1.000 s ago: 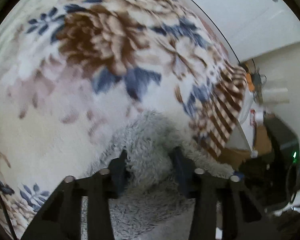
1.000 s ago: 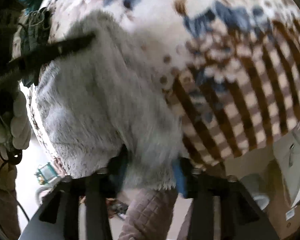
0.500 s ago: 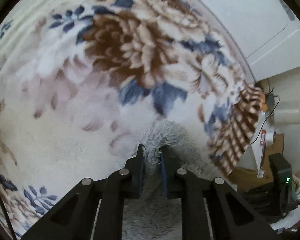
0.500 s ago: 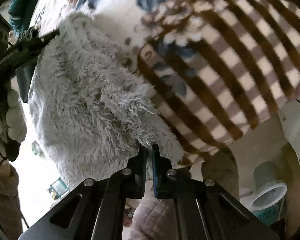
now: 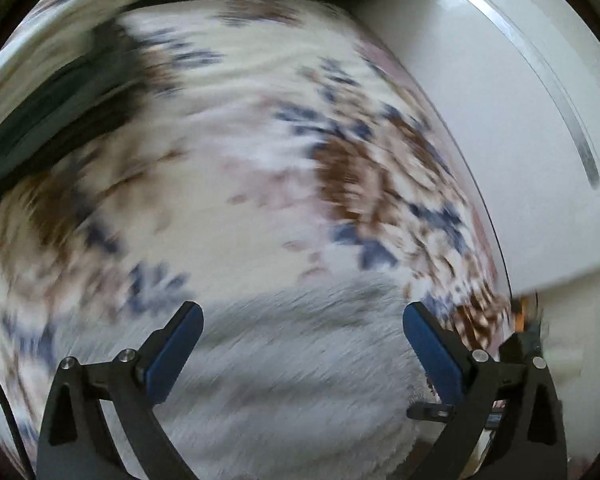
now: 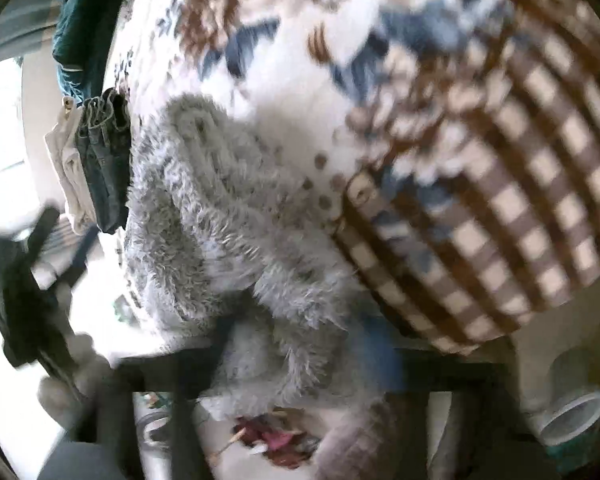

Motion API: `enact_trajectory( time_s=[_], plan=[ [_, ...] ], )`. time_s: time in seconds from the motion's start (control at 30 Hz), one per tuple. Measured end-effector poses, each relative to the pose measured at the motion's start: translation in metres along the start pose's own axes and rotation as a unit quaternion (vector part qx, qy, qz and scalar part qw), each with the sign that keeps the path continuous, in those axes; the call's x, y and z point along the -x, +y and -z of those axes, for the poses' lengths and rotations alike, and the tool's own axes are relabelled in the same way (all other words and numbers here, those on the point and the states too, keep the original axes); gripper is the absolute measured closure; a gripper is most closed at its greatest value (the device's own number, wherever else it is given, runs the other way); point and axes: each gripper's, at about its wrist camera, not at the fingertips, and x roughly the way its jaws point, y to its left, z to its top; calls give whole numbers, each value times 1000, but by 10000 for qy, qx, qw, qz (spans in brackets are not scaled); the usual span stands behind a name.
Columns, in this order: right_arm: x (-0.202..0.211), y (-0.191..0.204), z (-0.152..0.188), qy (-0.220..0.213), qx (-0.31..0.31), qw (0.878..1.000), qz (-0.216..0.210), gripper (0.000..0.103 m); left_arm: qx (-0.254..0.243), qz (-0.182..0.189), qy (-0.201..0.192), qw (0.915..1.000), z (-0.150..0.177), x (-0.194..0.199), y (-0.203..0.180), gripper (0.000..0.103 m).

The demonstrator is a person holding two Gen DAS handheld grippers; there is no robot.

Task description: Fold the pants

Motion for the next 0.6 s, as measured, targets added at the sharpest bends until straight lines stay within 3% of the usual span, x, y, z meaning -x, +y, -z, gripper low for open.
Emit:
enact_trajectory(
  time_s=[0.17,0.3,0.4,0.47,0.5,0.6],
  plan=[
    [29,16,25,-291,532,9974,393,90,1261,-332,-117,9914,61,32,65,1],
    [37,5,29,-120,378,9976,560,89,1453,-526,86,9880,98,33,80,1],
    [26,-1,16,88,452,9964,718,70,1445,-597,196,9875,117,25,89,1],
    [28,5,9,39,567,9963,647,18,1486,-448,135,9878,122,23,93,1],
    [33,13,3,-75,729,9964,416,11,1584,-366,115,9866,124,21,96,1],
    [35,28,-16,-228,1109,9933,224,9,1930,46,126,9811,131,13,108,1]
  ],
)
